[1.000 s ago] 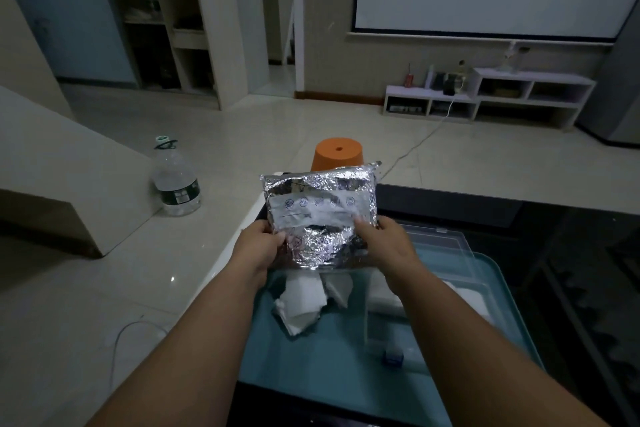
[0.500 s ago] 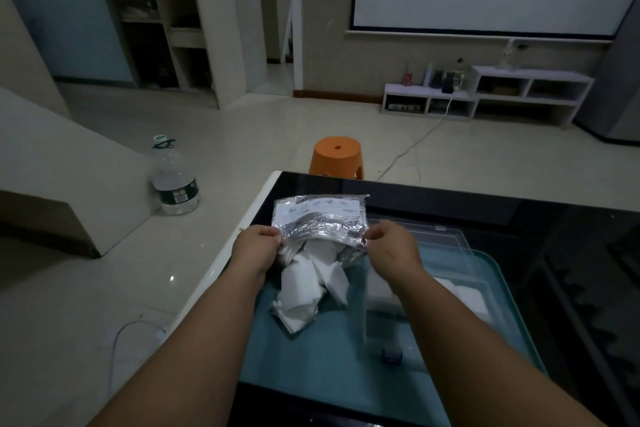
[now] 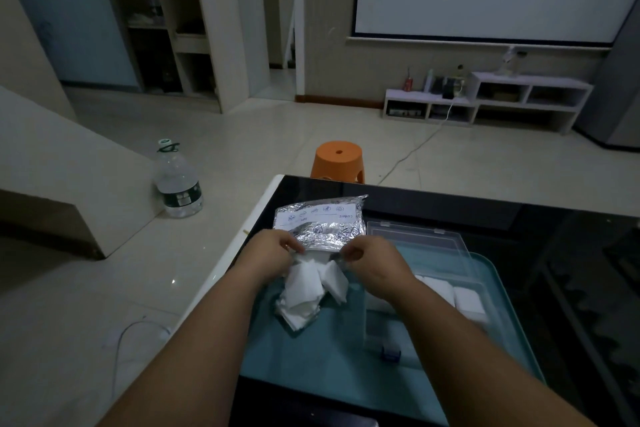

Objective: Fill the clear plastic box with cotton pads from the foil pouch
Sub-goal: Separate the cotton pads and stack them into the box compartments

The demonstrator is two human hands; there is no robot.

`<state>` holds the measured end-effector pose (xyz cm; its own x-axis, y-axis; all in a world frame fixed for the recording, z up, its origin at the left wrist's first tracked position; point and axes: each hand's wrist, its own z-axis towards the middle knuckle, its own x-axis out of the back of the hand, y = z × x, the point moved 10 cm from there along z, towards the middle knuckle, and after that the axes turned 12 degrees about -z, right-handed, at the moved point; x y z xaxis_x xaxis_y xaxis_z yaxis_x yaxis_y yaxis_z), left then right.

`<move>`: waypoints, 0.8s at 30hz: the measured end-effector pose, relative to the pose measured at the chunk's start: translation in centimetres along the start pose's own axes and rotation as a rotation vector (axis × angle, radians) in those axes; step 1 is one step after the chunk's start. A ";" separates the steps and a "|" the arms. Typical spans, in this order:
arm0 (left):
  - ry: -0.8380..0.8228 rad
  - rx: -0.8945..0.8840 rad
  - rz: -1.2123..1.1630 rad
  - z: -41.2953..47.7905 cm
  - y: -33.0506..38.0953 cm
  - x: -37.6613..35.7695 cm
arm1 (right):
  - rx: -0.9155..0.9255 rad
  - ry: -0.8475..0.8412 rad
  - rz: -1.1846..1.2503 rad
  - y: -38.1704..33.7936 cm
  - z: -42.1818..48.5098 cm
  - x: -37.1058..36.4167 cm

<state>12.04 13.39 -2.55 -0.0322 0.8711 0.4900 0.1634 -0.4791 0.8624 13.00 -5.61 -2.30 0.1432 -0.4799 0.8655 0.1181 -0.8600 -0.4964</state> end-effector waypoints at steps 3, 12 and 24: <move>-0.120 -0.071 0.167 -0.3 0.8 -1.4 | 0.083 -0.076 -0.114 -1.2 -0.3 -1.4; -0.265 -0.060 0.393 -0.5 -0.4 -3.0 | 0.105 -0.137 -0.267 -1.5 -0.4 -3.1; -0.269 -0.068 0.218 -0.6 0.5 -1.9 | 0.066 -0.167 -0.068 -1.1 -0.9 -0.3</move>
<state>11.63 11.45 -2.91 0.2584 0.7403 0.6206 0.0712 -0.6553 0.7520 11.99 -4.67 -1.91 0.2928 -0.3807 0.8771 0.1964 -0.8738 -0.4449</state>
